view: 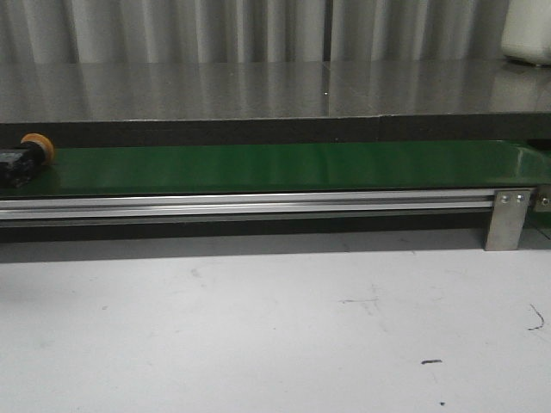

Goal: Move button from left to right

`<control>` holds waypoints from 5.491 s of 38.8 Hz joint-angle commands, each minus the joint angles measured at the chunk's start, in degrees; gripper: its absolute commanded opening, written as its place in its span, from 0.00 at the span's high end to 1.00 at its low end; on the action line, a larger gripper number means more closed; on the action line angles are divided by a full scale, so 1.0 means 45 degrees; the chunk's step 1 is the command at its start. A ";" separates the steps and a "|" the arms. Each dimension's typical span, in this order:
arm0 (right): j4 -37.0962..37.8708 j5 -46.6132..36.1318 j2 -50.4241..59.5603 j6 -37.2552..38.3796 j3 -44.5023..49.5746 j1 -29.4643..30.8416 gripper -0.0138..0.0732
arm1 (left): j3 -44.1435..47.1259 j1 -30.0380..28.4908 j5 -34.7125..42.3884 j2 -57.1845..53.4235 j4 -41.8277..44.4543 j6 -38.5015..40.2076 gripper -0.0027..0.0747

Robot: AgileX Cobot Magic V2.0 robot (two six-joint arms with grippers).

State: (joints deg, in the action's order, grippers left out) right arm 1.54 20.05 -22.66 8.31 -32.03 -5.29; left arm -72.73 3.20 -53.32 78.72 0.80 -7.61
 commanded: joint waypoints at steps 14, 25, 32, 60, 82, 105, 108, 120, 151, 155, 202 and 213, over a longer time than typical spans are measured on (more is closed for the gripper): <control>0.0098 -0.0980 -0.0183 -0.0082 -0.0443 -0.0020 0.11 | 0.8088 0.0093 0.7300 -0.8622 -0.0755 0.0155 0.99; 0.0098 -0.0980 -0.0183 -0.0082 -0.0443 -0.0020 0.11 | 1.1381 0.0093 0.8717 -1.4539 -0.1264 0.0155 0.99; 0.0098 -0.0980 -0.0183 -0.0082 -0.0443 -0.0020 0.11 | 1.2203 0.0093 0.8906 -1.6760 -0.1322 0.0155 0.99; 0.0098 -0.0980 -0.0183 -0.0082 -0.0443 -0.0020 0.11 | 1.2210 0.0093 0.8957 -1.7042 -0.1322 0.0155 0.99; 0.0098 -0.0980 -0.0183 -0.0082 -0.0443 -0.0020 0.11 | 1.2210 0.0093 0.8957 -1.7042 -0.1322 0.0155 0.99; 0.0098 -0.0981 -0.0183 -0.0082 -0.0443 -0.0020 0.11 | 1.2210 0.0093 0.8957 -1.7042 -0.1322 0.0155 0.99; 0.0098 -0.0981 -0.0183 -0.0082 -0.0443 -0.0020 0.11 | 1.2210 0.0093 0.8957 -1.7042 -0.1322 0.0155 0.99; 0.0098 -0.0981 -0.0183 -0.0082 -0.0443 -0.0020 0.11 | 1.2210 0.0093 0.8957 -1.7042 -0.1322 0.0155 0.99; 0.0098 -0.0981 -0.0183 -0.0082 -0.0443 -0.0020 0.11 | 1.2210 0.0093 0.8957 -1.7042 -0.1322 0.0155 0.99; 0.0098 -0.0948 -0.0183 -0.0082 -0.0443 -0.0020 0.11 | 1.2210 0.0093 0.8957 -1.7042 -0.1322 0.0155 0.99; -0.1741 0.0882 -1.5439 0.0146 -0.8959 -0.0723 0.11 | 1.2210 0.0093 0.8957 -1.7042 -0.1322 0.0155 0.99; -0.1725 0.1234 -1.7545 0.0146 -1.0273 -0.0660 0.11 | 1.2210 0.0093 0.8957 -1.7042 -0.1322 0.0155 0.99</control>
State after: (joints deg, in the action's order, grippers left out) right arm -6.08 27.57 -102.06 9.12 -75.24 -8.58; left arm -16.30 3.20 -17.90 1.49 -4.45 -7.47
